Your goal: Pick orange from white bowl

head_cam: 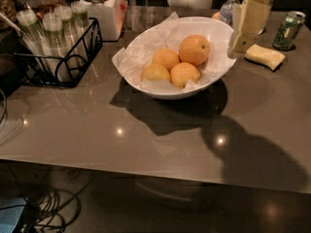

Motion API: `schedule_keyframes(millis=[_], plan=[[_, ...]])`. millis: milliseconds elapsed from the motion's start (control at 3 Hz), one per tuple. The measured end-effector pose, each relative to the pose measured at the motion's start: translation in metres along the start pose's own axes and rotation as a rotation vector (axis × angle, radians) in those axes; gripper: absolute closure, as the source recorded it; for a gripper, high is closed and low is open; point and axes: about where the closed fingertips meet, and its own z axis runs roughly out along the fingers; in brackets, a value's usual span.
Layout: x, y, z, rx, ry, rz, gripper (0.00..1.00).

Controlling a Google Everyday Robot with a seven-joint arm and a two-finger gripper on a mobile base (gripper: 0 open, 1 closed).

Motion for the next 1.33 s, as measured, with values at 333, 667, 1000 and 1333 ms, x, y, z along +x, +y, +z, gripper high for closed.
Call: schedule_keyframes(millis=[333,667,1000,1333], plan=[[0.01,-0.009,0.025,-0.037,-0.015,-0.012,0.0],[0.013,-0.026,0.058,-0.086,-0.06,-0.049,0.0],[0.013,-0.039,0.085,-0.115,-0.096,-0.07,0.0],[0.012,-0.044,0.089,-0.098,-0.101,-0.069,0.19]])
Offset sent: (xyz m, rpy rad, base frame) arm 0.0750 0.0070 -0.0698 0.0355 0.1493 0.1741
